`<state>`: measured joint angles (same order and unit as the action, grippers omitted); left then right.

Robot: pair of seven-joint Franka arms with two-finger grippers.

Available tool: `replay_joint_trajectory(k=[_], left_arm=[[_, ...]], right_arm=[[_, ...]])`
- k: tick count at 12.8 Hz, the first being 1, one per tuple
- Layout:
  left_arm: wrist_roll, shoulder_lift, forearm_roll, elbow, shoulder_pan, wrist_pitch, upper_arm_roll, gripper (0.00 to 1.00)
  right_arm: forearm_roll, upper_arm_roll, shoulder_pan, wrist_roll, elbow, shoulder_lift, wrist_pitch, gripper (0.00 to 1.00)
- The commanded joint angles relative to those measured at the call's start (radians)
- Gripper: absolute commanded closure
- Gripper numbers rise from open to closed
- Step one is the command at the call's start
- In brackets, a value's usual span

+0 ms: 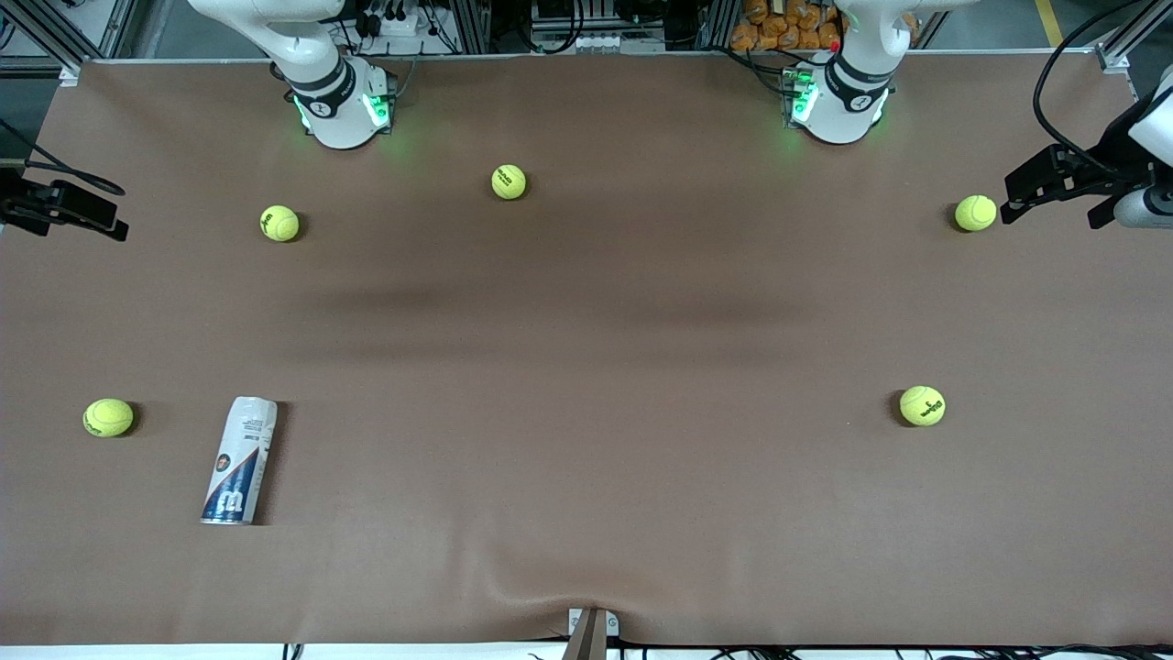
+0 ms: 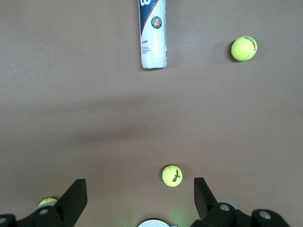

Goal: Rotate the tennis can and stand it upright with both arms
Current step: 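Reach the right gripper down to the lying Wilson tennis can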

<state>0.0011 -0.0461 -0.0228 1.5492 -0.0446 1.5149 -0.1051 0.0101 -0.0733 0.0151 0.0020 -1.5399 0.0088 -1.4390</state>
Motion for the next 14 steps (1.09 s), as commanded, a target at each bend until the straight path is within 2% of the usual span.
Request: replay_joint_trajectory(k=[1,6,9,14], left_arm=[[0.016,0.011,-0.016,-0.031,-0.008,-0.027,-0.002,0.0],[0.016,0.015,-0.012,-0.032,-0.009,-0.027,-0.002,0.0],[0.013,0.015,-0.014,-0.027,-0.009,-0.027,-0.001,0.0],[0.022,0.015,-0.014,-0.015,-0.011,-0.028,-0.001,0.0]], right_arm=[[0.01,0.012,0.014,0.012,-0.011,0.002,-0.003,0.0],[0.01,0.012,0.016,0.003,-0.016,0.032,-0.024,0.0],[0.01,0.012,0.013,0.0,-0.005,0.114,-0.116,0.0],[0.005,0.017,-0.01,-0.005,-0.003,0.282,-0.347,0.0]])
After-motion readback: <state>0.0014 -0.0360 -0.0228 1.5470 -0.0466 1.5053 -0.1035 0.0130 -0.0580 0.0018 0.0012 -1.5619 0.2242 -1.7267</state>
